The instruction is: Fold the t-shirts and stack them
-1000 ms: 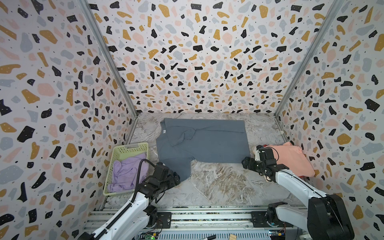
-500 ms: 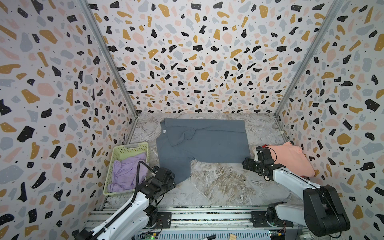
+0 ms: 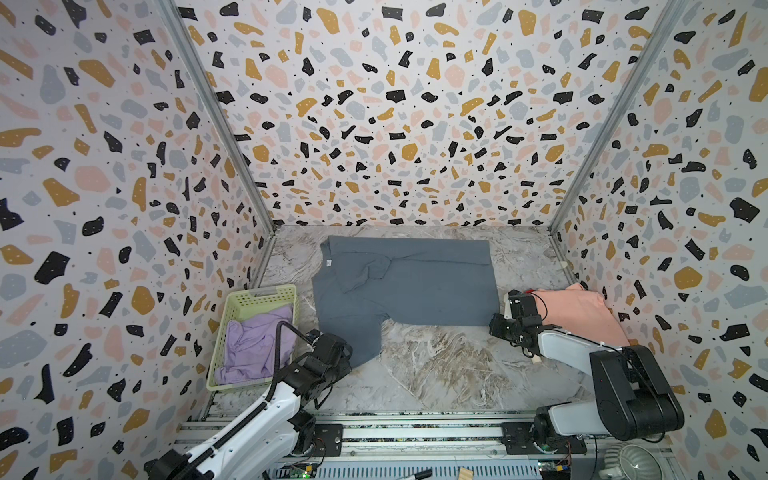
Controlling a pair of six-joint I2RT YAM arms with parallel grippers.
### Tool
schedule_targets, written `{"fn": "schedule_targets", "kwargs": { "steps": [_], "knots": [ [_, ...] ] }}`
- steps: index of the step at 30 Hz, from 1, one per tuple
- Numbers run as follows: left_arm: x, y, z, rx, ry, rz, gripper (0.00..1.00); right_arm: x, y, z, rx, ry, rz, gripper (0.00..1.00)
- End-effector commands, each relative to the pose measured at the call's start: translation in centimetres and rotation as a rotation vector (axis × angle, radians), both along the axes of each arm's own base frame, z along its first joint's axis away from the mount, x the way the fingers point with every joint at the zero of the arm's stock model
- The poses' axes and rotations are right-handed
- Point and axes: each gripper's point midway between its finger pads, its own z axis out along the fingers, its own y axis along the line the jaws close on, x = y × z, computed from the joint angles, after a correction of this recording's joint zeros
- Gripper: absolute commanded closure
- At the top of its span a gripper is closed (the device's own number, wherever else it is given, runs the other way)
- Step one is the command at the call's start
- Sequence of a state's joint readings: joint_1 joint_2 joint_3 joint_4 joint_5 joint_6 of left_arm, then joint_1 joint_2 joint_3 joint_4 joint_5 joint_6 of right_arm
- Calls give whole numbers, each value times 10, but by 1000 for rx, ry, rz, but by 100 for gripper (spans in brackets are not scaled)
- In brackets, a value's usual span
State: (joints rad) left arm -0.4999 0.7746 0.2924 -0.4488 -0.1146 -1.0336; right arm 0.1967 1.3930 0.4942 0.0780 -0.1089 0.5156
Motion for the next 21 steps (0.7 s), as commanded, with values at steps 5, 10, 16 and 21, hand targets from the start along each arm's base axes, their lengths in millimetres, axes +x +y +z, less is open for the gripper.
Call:
{"fn": "schedule_targets", "kwargs": {
  "steps": [5,10,16,21],
  "knots": [
    [-13,3,10,-15,6,-7,100,-21,-5,3,-16,45,4,100],
    [-29,10,33,-4,9,-27,100,-38,-7,28,-8,21,8,100],
    [-25,5,69,-16,-46,-74,100,-46,-8,51,0,-21,13,100],
    [17,-12,116,-21,-229,-122,100,-25,-4,70,1,-79,21,100]
  ]
}}
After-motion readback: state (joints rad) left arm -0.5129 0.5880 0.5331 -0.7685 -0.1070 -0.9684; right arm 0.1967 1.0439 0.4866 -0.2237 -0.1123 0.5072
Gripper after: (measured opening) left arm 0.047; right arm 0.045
